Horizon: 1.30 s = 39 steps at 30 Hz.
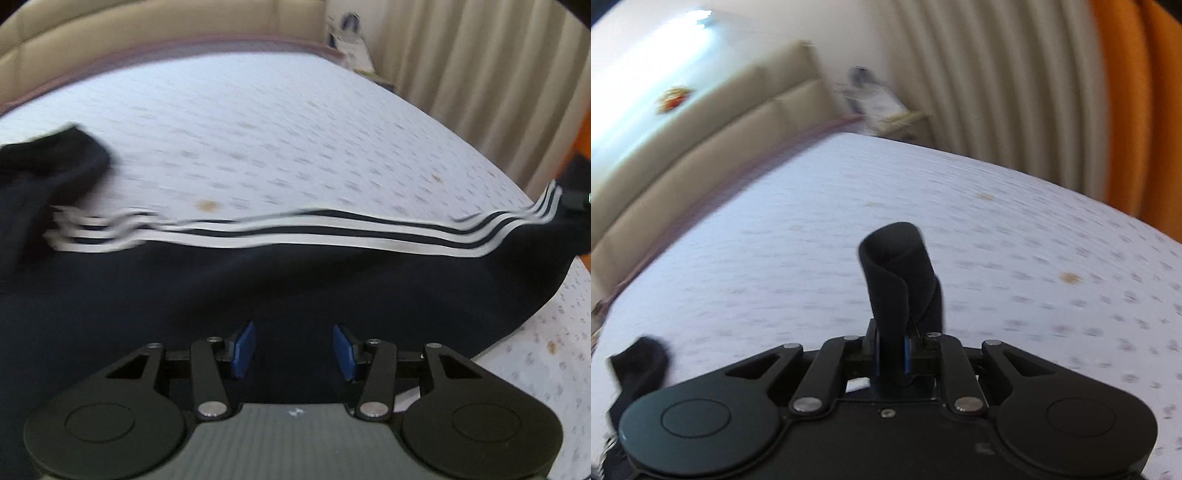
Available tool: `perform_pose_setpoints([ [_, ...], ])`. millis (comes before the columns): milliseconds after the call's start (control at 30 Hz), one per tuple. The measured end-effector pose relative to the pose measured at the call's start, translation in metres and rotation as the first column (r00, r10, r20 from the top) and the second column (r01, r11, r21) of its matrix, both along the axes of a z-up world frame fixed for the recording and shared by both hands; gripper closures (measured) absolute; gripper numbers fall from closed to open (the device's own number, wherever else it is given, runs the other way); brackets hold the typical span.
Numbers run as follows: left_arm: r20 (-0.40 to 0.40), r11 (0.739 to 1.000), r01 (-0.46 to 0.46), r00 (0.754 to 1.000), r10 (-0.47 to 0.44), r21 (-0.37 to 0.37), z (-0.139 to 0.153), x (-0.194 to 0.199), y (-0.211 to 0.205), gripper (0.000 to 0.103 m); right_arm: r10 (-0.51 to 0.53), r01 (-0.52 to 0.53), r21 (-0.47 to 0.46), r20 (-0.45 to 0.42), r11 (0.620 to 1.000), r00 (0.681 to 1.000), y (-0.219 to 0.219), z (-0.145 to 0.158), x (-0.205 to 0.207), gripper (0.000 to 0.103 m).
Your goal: Fold large clothes
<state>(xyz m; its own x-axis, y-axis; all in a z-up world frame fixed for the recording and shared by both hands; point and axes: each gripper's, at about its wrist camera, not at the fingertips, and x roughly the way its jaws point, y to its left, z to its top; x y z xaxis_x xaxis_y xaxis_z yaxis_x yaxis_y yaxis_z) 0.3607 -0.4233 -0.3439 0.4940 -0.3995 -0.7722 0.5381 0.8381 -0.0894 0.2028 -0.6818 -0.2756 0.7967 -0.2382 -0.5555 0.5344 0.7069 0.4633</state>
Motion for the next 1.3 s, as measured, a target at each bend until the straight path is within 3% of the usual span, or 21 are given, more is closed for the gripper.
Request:
perform_pose_setpoints([
  [100,0.033,0.998,-0.059,0.998,0.058,0.009,0.019,-0.003,0.059,0.052,0.128,-0.126,-0.032,0.063,0.991,0.99,0.066,0.029,0.027,0.088],
  [200,0.067,0.99,-0.135,0.989,0.133,0.028,0.035,0.003,0.123,0.052,0.264,-0.261,-0.043,0.111,0.964,0.958,0.14,0.046,0.059,0.088],
  [400,0.106,0.952,-0.304,0.948,0.299,0.037,0.064,0.017,0.253,0.052,0.488,-0.493,-0.002,0.152,0.87,0.86,0.292,0.054,0.128,0.088],
  [533,0.116,0.915,-0.401,0.912,0.393,0.045,0.068,0.02,0.323,0.051,0.608,-0.614,0.01,0.13,0.789,0.783,0.381,0.044,0.165,0.085],
  [600,0.089,0.897,-0.439,0.896,0.434,0.049,0.06,0.025,0.353,0.05,0.678,-0.682,0.046,0.088,0.73,0.73,0.416,0.032,0.182,0.069],
  [667,0.045,0.888,-0.459,0.888,0.457,0.046,0.048,0.03,0.37,0.05,0.743,-0.743,0.079,0.029,0.665,0.669,0.434,0.016,0.193,0.038],
  [733,-0.002,0.886,-0.463,0.886,0.463,0.025,0.037,0.036,0.384,0.05,0.764,-0.762,0.068,-0.004,0.644,0.645,0.435,0.009,0.187,0.035],
  [800,-0.052,0.893,-0.449,0.893,0.448,-0.023,0.03,0.04,0.393,0.05,0.748,-0.746,0.061,-0.025,0.663,0.663,0.418,0.006,0.179,0.035],
  [833,-0.075,0.896,-0.442,0.896,0.438,-0.051,0.026,0.042,0.393,0.049,0.725,-0.722,0.057,-0.038,0.689,0.688,0.406,0.006,0.177,0.036],
  [900,-0.129,0.9,-0.419,0.905,0.404,-0.12,0.021,0.048,0.393,0.045,0.633,-0.634,0.025,-0.096,0.773,0.768,0.378,0.003,0.171,0.044],
  [967,-0.176,0.896,-0.404,0.91,0.375,-0.182,0.013,0.057,0.39,0.043,0.547,-0.555,-0.001,-0.165,0.832,0.82,0.355,-0.004,0.172,0.083],
  [1000,-0.199,0.888,-0.407,0.908,0.368,-0.216,0.008,0.06,0.388,0.04,0.516,-0.526,0.004,-0.202,0.85,0.832,0.346,-0.011,0.174,0.088],
  [1067,-0.259,0.875,-0.41,0.902,0.346,-0.258,0.0,0.072,0.383,0.037,0.491,-0.507,0.002,-0.251,0.862,0.834,0.339,-0.024,0.178,0.089],
  [1167,-0.361,0.863,-0.418,0.88,0.307,-0.283,-0.02,0.089,0.37,0.037,0.481,-0.508,0.005,-0.331,0.861,0.812,0.347,-0.043,0.182,0.089],
  [1233,-0.352,0.863,-0.42,0.882,0.314,-0.282,-0.023,0.095,0.362,0.038,0.472,-0.501,0.009,-0.351,0.865,0.809,0.349,-0.051,0.181,0.089],
  [1267,-0.333,0.87,-0.41,0.889,0.314,-0.275,-0.021,0.097,0.358,0.055,0.468,-0.502,-0.004,-0.355,0.865,0.809,0.351,-0.05,0.181,0.089],
  [1300,-0.307,0.885,-0.393,0.899,0.312,-0.251,-0.019,0.1,0.351,0.091,0.464,-0.501,-0.011,-0.358,0.865,0.81,0.353,-0.049,0.181,0.089],
])
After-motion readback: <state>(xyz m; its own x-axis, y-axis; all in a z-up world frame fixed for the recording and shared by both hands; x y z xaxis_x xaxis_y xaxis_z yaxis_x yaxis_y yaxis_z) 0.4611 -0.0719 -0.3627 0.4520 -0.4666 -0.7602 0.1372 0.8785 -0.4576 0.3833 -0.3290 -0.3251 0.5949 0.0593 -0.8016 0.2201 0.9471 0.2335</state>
